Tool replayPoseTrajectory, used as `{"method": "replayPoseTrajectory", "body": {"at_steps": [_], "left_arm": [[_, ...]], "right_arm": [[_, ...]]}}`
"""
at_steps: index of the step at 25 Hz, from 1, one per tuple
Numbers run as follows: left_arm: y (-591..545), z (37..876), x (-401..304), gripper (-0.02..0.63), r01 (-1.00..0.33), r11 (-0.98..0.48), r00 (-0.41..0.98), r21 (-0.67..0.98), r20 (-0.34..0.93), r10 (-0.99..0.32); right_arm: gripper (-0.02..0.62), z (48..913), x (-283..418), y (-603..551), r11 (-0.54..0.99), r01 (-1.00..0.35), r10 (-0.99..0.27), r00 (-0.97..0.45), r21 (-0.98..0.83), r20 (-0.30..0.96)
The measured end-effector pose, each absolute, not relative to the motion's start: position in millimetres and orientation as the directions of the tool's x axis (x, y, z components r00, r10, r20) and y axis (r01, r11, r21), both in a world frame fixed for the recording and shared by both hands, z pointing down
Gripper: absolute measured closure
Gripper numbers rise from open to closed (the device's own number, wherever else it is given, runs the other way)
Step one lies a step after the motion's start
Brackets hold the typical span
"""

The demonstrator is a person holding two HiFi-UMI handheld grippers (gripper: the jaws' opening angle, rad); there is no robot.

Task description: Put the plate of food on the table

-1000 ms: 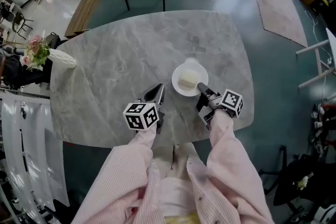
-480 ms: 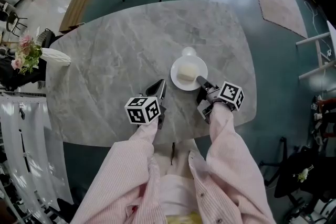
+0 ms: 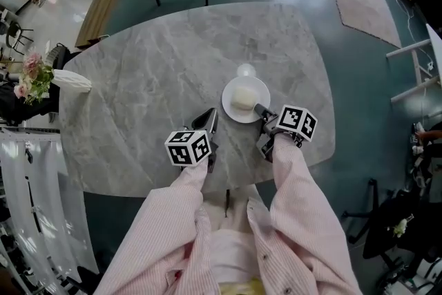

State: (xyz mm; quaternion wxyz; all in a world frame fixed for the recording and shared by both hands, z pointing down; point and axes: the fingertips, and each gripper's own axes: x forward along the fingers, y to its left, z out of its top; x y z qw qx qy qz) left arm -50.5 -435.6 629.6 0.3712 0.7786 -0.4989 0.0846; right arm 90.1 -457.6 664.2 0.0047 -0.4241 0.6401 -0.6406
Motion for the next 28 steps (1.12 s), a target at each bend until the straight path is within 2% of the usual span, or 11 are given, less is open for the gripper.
{"method": "replayPoseTrajectory", "body": {"at_steps": [8,16,22,28], "left_arm": [[-432.1,629.0,-44.6,0.611,-0.840,-0.246,0.498,0.483,0.507,-0.704],[-426.4,625.0,-45.0,0.611,-0.840,-0.257,0.501,0.477,0.503,-0.705],[-422.0,617.1,-42.3,0.611,-0.835,-0.272,0.511,0.479,0.488,-0.708],[-414.9,600.5,-41.4,0.611,-0.824,-0.304,0.527,0.478,0.453,-0.719]], "right_arm": [[0.523,665.7,91.2,-452.8,-0.078,-0.712,-0.505,-0.576,-0.698,0.644],[0.488,667.6,99.0,-443.2,-0.063,-0.777,-0.504,-0.517,-0.627,0.692],[0.488,666.2,108.8,-434.9,-0.061,-0.799,-0.504,-0.492,-0.598,0.709],[0.502,649.1,115.7,-429.8,0.029,-0.838,-0.540,-0.472,-0.545,0.697]]}}
